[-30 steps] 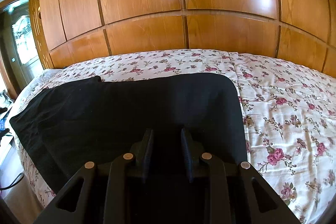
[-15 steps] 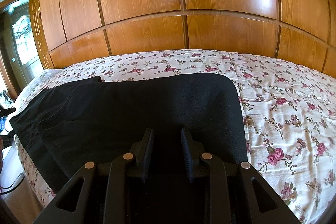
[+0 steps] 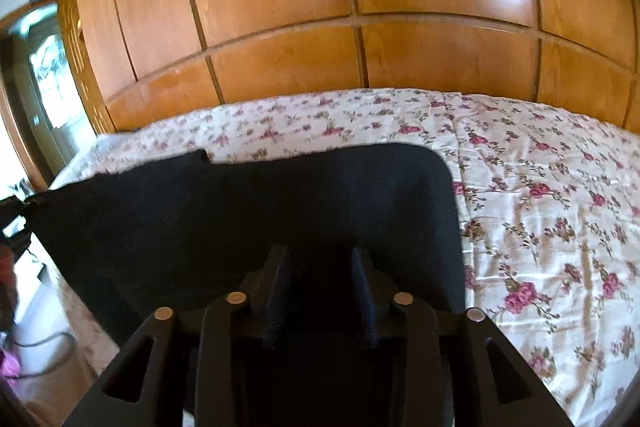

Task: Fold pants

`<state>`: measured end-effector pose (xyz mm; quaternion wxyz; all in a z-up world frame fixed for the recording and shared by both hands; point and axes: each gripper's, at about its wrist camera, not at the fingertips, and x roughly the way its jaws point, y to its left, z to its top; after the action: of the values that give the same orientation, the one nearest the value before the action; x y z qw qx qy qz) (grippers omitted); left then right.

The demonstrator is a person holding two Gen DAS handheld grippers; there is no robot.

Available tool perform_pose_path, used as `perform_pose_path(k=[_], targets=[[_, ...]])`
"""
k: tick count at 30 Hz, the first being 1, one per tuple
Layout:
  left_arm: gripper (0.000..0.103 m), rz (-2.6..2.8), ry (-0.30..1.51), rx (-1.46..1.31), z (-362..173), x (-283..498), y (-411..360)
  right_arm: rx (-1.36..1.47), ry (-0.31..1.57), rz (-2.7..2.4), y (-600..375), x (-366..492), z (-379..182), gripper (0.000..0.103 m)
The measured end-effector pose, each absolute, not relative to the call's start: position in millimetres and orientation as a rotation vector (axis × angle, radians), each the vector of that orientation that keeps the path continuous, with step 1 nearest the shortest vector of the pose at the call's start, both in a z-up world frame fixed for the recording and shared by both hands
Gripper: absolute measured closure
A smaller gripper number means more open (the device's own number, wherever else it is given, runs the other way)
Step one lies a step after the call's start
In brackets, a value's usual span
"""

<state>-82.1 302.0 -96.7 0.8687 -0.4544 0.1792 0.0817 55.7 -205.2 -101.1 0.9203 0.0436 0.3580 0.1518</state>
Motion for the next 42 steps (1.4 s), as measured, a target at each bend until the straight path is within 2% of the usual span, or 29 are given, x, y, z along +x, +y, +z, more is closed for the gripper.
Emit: perform_pose_path(k=[5, 14, 22, 28, 42], targets=[[0.087, 0.046, 0.340, -0.879, -62.2, -73.0, 269.8, 0.144, 0.711, 0.308, -216.9, 39.7, -86.3, 0.061], [0.087, -0.222, 0.301, -0.669, 0.6, -57.0, 178.2, 0.219, 0.783, 0.316, -223.3, 41.6, -98.7, 0.061], [0.087, -0.433, 0.319, -0.540, 16.2, -50.8, 93.7, 0.376, 0.767, 0.310, -249.7, 41.2, -91.2, 0.061], [0.087, -0.553, 0.385, -0.519, 2.8, -37.0, 39.6, 0.410, 0.737, 0.255, -268.1, 43.0, -82.5, 0.061], [0.086, -0.682, 0.660, -0.261, -85.1, -15.9, -99.3, 0.522, 0.670, 0.170, -311.8, 44.7, -64.8, 0.061]])
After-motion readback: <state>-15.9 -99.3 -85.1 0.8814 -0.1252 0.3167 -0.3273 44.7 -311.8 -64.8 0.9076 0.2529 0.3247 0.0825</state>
